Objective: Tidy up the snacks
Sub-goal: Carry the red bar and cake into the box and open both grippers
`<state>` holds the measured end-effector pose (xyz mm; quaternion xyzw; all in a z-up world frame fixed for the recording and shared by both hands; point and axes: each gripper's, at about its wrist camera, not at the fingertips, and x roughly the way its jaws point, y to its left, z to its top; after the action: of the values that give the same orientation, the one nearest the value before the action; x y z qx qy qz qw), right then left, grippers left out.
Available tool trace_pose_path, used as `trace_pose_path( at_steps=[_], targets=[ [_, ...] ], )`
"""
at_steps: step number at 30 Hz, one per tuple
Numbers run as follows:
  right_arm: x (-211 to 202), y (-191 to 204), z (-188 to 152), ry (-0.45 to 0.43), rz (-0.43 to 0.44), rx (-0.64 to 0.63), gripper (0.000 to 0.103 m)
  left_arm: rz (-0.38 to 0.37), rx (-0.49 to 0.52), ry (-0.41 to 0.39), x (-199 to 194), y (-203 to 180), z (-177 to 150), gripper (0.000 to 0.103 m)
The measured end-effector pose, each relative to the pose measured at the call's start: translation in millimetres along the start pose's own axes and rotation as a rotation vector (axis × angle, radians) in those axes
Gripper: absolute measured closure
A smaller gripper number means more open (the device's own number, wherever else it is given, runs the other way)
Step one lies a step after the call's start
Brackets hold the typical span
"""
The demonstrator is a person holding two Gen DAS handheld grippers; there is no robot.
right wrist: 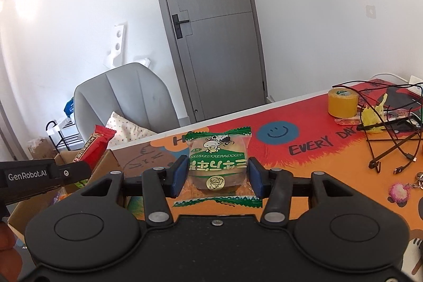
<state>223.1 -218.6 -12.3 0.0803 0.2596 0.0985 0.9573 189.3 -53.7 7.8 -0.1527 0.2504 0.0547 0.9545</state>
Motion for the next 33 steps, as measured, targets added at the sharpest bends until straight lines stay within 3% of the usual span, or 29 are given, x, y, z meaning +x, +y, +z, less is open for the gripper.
trace_pose_path(
  at_steps=[20,33],
  targets=[
    [11,73,4,0.000,0.158,-0.081,0.054,0.169,-0.106,-0.049,-33,89,19,0.088],
    [29,106,12,0.015,0.211,-0.131,0.054,0.179,-0.153,-0.019,-8,116,29,0.088]
  ],
)
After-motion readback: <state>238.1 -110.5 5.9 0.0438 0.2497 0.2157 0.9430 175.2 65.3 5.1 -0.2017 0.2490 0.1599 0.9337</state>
